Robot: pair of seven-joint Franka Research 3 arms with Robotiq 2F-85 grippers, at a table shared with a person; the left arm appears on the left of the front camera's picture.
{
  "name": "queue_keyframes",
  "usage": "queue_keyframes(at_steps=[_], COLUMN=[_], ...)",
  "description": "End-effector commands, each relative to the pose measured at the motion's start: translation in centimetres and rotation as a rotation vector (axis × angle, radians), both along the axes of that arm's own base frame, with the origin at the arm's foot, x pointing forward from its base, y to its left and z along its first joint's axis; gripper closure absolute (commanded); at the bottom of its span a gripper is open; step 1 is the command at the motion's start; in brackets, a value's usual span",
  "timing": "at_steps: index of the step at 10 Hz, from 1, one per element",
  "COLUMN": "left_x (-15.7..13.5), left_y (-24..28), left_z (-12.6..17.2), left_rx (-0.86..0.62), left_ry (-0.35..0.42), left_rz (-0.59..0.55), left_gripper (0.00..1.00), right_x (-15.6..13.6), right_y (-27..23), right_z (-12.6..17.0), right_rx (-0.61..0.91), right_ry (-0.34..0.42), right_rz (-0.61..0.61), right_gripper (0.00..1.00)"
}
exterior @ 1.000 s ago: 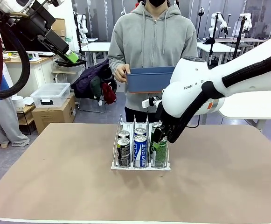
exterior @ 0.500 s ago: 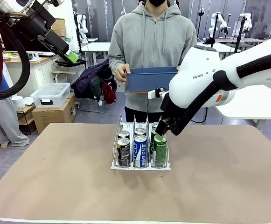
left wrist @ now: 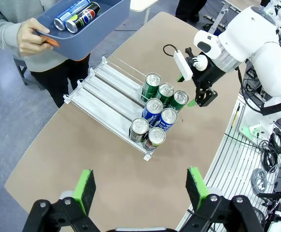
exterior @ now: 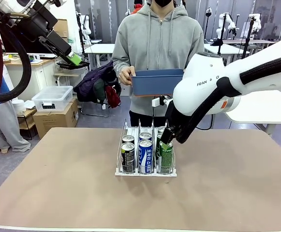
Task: Fill the beverage cans into the dispenser.
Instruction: Pick up the Ionic drink handed by the human.
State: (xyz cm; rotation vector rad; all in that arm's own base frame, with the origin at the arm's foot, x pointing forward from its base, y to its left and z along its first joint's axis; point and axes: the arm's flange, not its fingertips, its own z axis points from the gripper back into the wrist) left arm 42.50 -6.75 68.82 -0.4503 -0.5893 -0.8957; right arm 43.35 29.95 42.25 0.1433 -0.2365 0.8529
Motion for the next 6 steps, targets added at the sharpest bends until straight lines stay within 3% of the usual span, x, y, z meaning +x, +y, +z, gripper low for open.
queue_keyframes(at_steps=[1,4,6], left_x=[-0.1,-0.1,-0.1], left_y=[0.1,0.1,0.1], left_z=[0.1,0.1,0.1], left_rx=[0.007,0.007,0.007], left_ry=[0.013,0.013,0.013], left_rz=[-0.003,-0.003,-0.003], left_gripper=[0.00,0.00,0.00], right_x=[-0.3,0.2,0.5], right_y=[-1.2,-7.2,-10.4], right_z=[2.3,8.5,13.2], right_rx=[0.042,0.158,0.196], right_ry=[-0.040,-0.094,-0.144], right_rz=[-0.009,-0.062,-0.027], right_gripper=[0.00,0.00,0.00])
